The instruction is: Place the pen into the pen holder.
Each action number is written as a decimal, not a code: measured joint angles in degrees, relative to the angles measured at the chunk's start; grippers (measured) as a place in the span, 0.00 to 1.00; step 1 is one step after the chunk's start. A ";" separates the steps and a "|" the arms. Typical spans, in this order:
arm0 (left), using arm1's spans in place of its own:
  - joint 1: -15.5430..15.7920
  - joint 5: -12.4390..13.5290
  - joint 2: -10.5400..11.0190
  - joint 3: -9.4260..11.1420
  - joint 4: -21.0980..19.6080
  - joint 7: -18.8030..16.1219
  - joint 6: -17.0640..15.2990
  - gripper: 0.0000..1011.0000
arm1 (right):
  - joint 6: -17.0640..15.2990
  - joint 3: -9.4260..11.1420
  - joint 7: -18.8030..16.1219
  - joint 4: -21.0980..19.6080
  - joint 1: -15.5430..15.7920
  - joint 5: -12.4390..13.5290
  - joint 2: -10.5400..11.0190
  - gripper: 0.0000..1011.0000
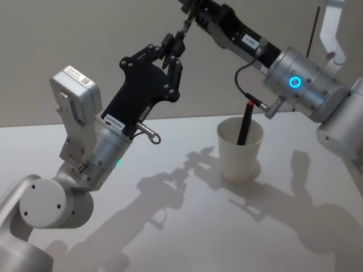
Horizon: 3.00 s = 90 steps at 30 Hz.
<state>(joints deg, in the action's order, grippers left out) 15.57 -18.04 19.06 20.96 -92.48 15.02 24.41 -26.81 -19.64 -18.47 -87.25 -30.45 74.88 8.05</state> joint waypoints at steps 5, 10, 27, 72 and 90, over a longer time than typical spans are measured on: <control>0.00 0.00 0.00 0.00 -0.01 0.06 0.05 0.13 | 0.05 -0.02 0.04 0.01 -0.01 -0.05 0.02 0.16; 0.00 0.00 0.00 0.00 -0.01 0.07 0.08 0.13 | 0.07 -0.03 0.05 0.01 -0.01 -0.06 0.01 0.15; 0.00 0.00 0.00 -0.01 0.03 0.00 -0.04 0.26 | 0.07 -0.05 -0.02 -0.01 -0.01 0.00 -0.01 0.15; 0.00 0.00 0.00 0.00 -0.01 0.00 0.00 0.99 | 9.82 2.23 0.17 -9.45 4.05 -22.18 10.91 0.15; 0.00 0.00 0.00 0.00 0.00 0.00 0.00 0.99 | 16.35 2.19 3.65 -10.95 12.22 -36.83 18.59 0.15</control>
<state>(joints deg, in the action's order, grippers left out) 15.57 -18.04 19.06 20.96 -92.48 15.03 24.41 -10.46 -17.44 -14.82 -98.20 -18.23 38.05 26.64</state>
